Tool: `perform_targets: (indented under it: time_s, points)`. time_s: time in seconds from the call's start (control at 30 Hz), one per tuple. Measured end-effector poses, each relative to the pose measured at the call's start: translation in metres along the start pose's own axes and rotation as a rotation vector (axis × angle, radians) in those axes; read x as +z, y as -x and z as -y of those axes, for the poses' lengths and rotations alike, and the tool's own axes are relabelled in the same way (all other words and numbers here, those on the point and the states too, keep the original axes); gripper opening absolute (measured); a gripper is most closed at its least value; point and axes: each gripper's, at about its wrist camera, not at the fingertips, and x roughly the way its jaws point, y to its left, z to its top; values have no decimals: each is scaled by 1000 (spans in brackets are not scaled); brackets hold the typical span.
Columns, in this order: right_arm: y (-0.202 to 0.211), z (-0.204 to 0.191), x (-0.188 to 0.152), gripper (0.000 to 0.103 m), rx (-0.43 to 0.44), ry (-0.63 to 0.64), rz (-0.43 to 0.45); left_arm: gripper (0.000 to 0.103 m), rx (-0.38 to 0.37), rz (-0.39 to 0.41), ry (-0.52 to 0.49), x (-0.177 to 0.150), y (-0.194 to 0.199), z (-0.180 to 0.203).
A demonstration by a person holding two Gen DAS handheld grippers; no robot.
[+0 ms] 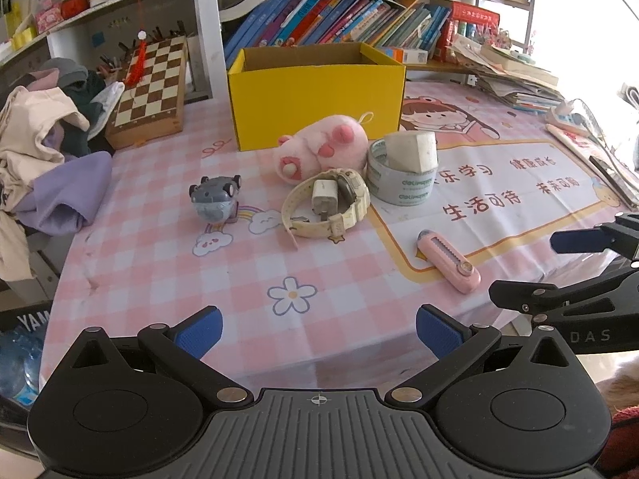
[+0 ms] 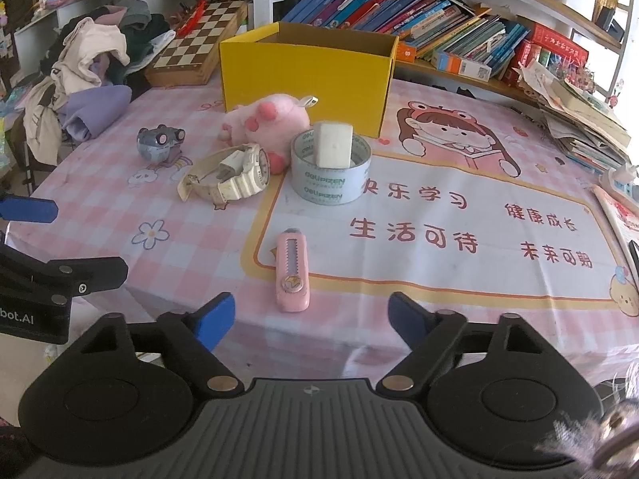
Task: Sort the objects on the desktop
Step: 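Lower the right tool onto the pink box cutter and close it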
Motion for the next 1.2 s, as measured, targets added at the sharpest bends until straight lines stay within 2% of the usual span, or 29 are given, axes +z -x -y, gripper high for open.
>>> perform_targets:
  time_s: [0.17, 0.7, 1.07, 1.2]
  points:
    - [-3, 1, 0, 69, 7, -8, -11, 103, -2, -1, 0, 1, -1, -1]
    - [-3, -1, 4, 69, 4, -13, -4, 103, -15, -4, -8, 3, -4, -5]
    - [-15, -6, 8, 68, 14, -17, -53, 103, 5, 6, 18, 2, -2, -17]
    - [-18, -6, 10, 64, 15, -12, -61, 103, 2, 6, 18, 3, -4, -18]
